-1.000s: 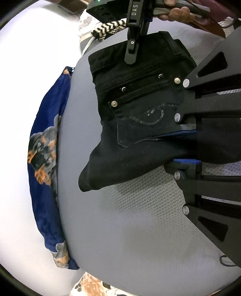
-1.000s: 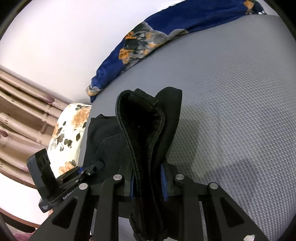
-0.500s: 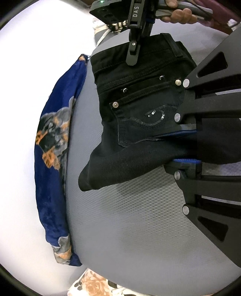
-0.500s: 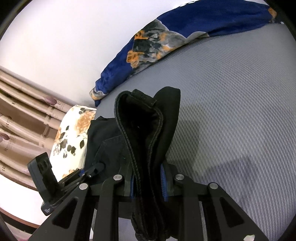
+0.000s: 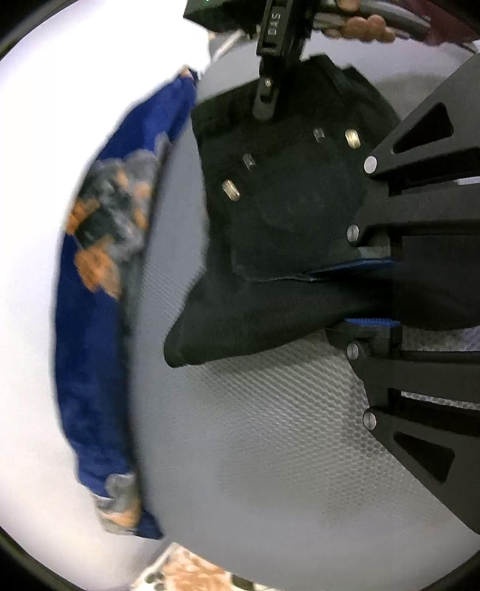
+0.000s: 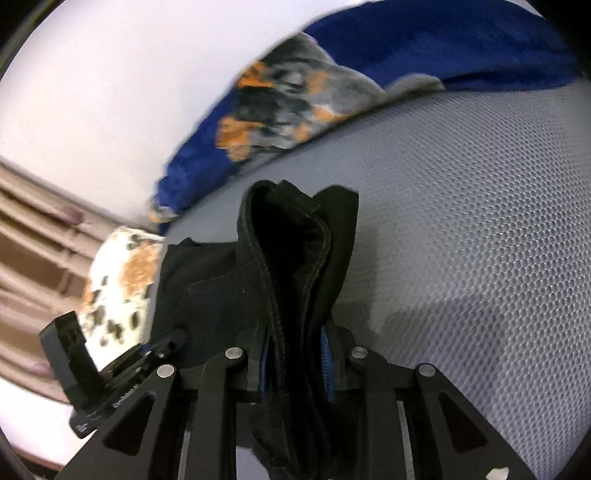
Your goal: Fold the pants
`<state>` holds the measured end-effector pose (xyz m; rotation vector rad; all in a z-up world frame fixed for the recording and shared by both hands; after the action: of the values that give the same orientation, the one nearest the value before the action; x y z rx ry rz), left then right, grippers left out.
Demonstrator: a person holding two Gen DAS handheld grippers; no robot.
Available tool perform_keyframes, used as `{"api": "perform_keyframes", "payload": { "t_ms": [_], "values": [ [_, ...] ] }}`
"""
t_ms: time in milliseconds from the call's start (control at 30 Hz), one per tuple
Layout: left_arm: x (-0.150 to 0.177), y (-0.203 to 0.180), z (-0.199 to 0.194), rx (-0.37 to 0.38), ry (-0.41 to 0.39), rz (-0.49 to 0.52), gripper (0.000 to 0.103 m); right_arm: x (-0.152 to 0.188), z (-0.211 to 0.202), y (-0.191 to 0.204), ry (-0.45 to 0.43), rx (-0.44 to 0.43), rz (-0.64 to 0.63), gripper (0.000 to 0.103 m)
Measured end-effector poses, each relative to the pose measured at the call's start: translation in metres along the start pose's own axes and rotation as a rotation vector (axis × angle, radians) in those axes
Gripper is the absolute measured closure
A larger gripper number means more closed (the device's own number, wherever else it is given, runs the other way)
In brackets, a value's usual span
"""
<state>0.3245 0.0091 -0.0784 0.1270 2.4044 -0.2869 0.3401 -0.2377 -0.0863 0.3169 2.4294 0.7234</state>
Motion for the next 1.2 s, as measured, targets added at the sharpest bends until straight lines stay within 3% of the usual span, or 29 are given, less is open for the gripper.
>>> {"api": "perform_keyframes", "payload": {
  "t_ms": [133, 300, 433, 600, 733, 933, 1200],
  "values": [
    [0.016, 0.009, 0.007, -0.026, -0.015, -0.006, 0.061, 0.014, 0.009, -0.014, -0.017, 0.114, -0.088, 0.051],
    [0.022, 0.007, 0.002, -0.086, -0.045, 0.027, 0.05, 0.026, -0.001, -0.017, -0.02, 0.128, -0.112, 0.048],
    [0.025, -0.001, -0.013, -0.154, -0.067, 0.093, 0.05, 0.034, -0.014, -0.01, -0.029, 0.183, -0.168, 0.044],
    [0.032, -0.009, -0.037, -0.191, -0.093, 0.11, 0.05, 0.035, -0.051, 0.011, -0.141, 0.195, -0.208, 0.043],
    [0.04, -0.015, -0.063, -0.207, -0.123, 0.093, 0.05, 0.042, -0.083, 0.033, -0.234, 0.178, -0.22, 0.03],
    [0.053, -0.029, -0.099, -0.21, -0.166, 0.106, 0.05, 0.071, -0.104, 0.064, -0.284, 0.187, -0.297, 0.019],
    [0.076, -0.04, -0.13, -0.215, -0.179, 0.087, 0.05, 0.116, -0.116, 0.083, -0.298, 0.225, -0.41, 0.013]
  ]
}}
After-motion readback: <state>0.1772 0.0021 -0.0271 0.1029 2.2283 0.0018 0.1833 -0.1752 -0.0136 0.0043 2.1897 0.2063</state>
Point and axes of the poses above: each gripper's, at about its wrist camera, not at the fingertips, and z roughly the way its jaws point, y to its left, x to its underside, the point moved 4 cm from there along z, roughly the way its jaws point, and after that the axes turned 14 degrees about -y, right-handed, at the moved point
